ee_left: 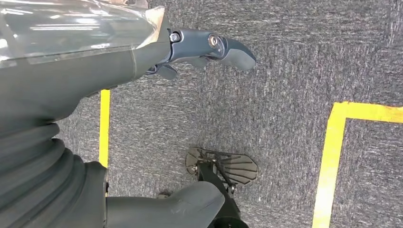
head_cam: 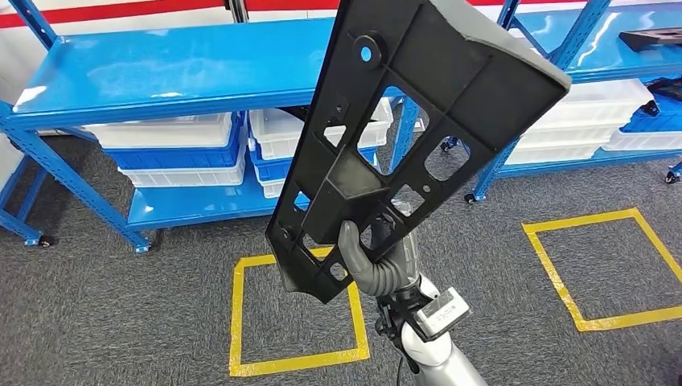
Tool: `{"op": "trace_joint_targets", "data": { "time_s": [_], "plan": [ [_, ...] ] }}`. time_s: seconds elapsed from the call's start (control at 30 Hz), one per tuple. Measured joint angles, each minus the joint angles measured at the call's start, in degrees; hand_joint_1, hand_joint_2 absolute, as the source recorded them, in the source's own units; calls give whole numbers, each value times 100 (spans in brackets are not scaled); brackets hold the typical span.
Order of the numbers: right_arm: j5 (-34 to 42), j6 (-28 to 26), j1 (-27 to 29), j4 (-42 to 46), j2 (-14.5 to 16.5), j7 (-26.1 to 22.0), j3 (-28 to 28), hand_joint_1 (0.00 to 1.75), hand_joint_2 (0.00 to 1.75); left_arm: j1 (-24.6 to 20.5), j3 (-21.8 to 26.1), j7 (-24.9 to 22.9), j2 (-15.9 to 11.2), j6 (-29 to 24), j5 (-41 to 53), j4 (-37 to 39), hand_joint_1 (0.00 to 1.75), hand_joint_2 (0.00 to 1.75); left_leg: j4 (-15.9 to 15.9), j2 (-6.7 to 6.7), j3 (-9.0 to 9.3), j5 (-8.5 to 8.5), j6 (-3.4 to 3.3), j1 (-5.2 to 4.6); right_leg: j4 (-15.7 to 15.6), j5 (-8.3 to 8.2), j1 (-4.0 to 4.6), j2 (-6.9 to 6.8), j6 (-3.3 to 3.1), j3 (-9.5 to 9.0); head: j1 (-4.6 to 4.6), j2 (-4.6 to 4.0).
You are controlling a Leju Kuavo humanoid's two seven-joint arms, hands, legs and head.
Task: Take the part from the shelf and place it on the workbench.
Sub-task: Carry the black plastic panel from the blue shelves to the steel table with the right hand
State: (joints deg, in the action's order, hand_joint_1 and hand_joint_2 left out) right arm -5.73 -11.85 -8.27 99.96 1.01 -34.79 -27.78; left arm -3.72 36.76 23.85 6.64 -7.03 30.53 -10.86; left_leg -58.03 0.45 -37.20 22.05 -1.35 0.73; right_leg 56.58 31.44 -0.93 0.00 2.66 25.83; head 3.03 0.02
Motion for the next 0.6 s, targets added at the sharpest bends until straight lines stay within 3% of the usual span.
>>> {"op": "trace_joint_targets", "data": {
  "time_s": [0.03,0.1,0.17,0.23,0.27,0.3,0.33,0.4,0.47,0.5,0.6],
  "plan": [
    [-7,0,7,8,1,-1,13,175,175,1,0,2,1,1,3,0,0,175,1,0,-9,-41,30,-5,-69,7,25,9,-33,-8,-4,0],
    [-23,1,16,12,2,-3,34,175,175,9,1,4,-3,3,9,1,0,175,-20,-4,-33,-39,86,19,-53,-56,-14,7,-127,74,-12,0],
    [-33,3,20,16,9,-4,47,175,175,19,1,4,-5,5,12,1,0,175,-314,-16,-138,321,134,50,-54,-150,-60,-11,-265,138,-19,0],
    [-37,7,27,20,16,-5,56,175,175,21,0,1,-3,15,17,0,0,175,-996,-32,-321,886,172,61,-44,-248,-42,-27,-352,227,-22,0],
    [-40,11,33,21,16,-5,61,175,175,21,0,-5,-2,20,21,0,0,175,-1342,-37,-390,1056,190,63,-37,-293,-28,-31,-365,276,-23,0],
    [-44,14,38,22,16,-5,66,175,175,21,0,-13,-4,28,25,0,0,175,-1557,-37,-393,1102,204,64,-27,-330,-19,-33,-359,332,-23,0],
    [-51,19,42,25,16,-4,74,175,175,21,1,-19,-5,38,27,0,0,175,-1566,-37,-298,1034,209,68,-11,-357,-14,-32,-345,382,-24,0],
    [-74,30,40,40,18,-2,101,175,175,17,1,-4,-8,68,30,-1,0,175,-997,-37,162,770,199,82,37,-380,-16,-32,-316,454,-24,0],
    [-104,40,30,61,24,3,134,175,175,7,0,37,-10,93,33,-2,0,175,-329,-53,599,673,166,77,90,-397,7,-33,-284,517,-21,0],
    [-127,43,24,70,28,4,148,175,175,4,0,66,-10,99,35,-2,0,175,-145,-60,693,688,143,63,110,-414,20,-34,-256,549,-20,0],
    [-303,22,17,85,32,-14,165,175,175,4,0,173,-7,104,38,-1,0,175,-21,-61,650,663,21,42,127,-472,36,-35,-133,638,-19,0]
  ]
}}
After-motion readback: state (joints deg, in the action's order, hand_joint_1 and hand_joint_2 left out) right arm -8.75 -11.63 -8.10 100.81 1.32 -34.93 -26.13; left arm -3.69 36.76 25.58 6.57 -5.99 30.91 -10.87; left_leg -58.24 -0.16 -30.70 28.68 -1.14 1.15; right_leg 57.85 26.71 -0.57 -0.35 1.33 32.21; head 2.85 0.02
